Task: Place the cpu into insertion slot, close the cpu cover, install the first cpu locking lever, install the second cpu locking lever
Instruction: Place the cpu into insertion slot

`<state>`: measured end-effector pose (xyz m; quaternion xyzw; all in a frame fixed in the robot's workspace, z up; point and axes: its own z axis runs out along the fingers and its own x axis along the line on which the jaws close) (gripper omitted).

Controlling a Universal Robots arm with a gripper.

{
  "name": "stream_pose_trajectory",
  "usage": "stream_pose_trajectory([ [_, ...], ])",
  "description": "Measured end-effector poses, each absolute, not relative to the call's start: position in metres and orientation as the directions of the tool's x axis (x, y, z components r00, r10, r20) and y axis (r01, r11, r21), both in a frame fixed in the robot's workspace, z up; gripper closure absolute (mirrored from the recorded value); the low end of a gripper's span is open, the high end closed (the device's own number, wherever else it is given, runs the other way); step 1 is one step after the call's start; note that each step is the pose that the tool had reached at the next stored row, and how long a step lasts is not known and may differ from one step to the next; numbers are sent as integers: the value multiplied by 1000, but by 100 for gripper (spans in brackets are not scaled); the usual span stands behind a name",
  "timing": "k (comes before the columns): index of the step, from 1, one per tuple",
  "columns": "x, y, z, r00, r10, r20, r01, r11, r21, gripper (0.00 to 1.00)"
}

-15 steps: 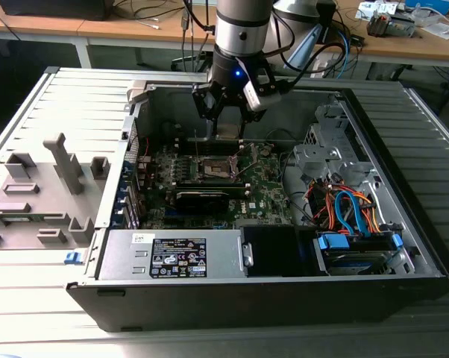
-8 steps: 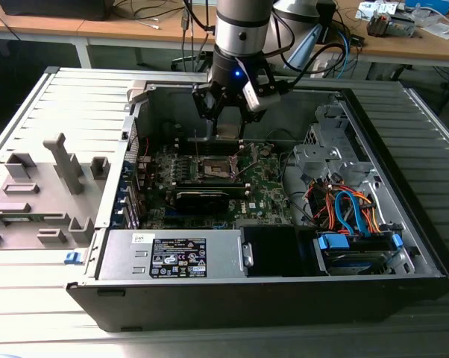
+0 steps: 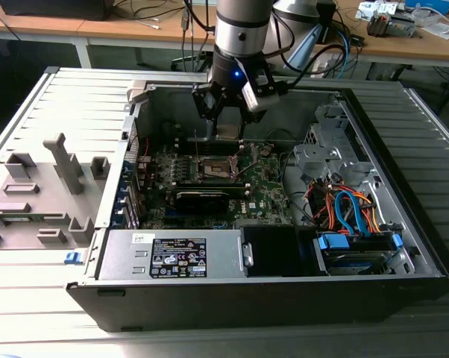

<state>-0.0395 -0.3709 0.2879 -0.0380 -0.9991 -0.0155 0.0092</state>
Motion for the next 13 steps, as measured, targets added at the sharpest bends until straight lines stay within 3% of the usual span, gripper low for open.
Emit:
stream_pose_trajectory([
  [13, -39, -371, 287, -995, 99, 19, 99, 995, 30, 45],
])
